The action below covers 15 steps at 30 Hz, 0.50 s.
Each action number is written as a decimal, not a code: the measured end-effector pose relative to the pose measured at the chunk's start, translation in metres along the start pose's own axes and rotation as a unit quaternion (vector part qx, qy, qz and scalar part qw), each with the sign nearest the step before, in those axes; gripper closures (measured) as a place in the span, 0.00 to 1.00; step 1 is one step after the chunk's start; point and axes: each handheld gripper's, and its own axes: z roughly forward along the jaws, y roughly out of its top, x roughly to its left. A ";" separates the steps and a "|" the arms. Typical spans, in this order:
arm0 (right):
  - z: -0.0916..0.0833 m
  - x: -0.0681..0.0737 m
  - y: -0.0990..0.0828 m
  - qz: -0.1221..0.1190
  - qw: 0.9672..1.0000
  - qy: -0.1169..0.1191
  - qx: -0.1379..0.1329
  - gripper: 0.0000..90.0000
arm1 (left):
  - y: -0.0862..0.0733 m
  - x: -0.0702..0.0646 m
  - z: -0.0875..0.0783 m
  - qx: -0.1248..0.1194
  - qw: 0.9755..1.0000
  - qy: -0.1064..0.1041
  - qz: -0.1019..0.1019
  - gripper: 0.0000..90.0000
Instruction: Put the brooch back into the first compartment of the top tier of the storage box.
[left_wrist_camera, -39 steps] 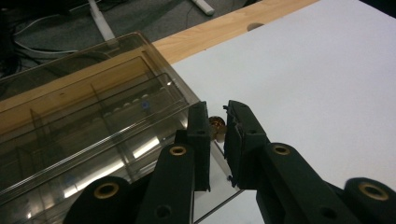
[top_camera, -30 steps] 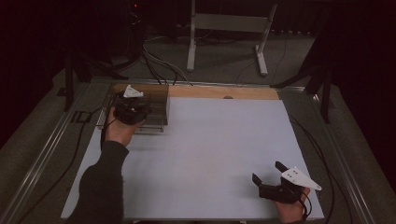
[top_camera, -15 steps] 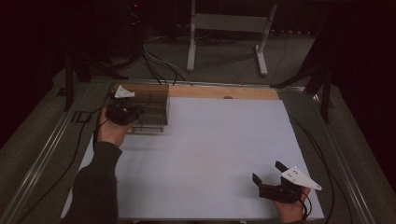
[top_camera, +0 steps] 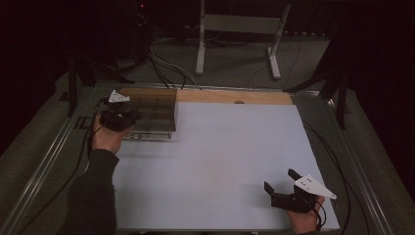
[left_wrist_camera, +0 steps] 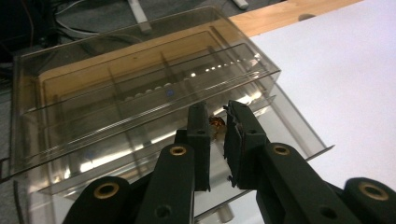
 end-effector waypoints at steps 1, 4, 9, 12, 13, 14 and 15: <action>0.000 0.000 0.000 0.000 1.000 0.000 0.000 0.00 | 0.000 0.002 0.000 -0.001 1.000 0.001 -0.001 0.90; 0.000 0.000 0.000 0.000 1.000 0.000 0.000 0.00 | -0.001 0.005 -0.001 0.002 1.000 0.007 -0.001 0.90; 0.000 0.001 0.000 0.000 1.000 0.000 0.000 0.00 | -0.003 0.010 -0.001 0.004 1.000 0.014 -0.003 0.90; 0.000 0.001 0.000 0.000 1.000 0.001 0.000 0.00 | -0.004 0.012 -0.002 0.005 1.000 0.017 -0.005 0.90; 0.000 0.001 0.000 0.000 1.000 0.001 0.000 0.00 | -0.005 0.014 -0.001 0.006 1.000 0.018 -0.006 0.90; 0.000 0.001 0.000 0.000 1.000 0.001 0.000 0.00 | -0.006 0.015 -0.001 0.007 1.000 0.019 -0.007 0.90; 0.000 0.001 0.000 0.000 1.000 0.001 0.000 0.00 | -0.006 0.015 -0.001 0.007 1.000 0.019 -0.007 0.90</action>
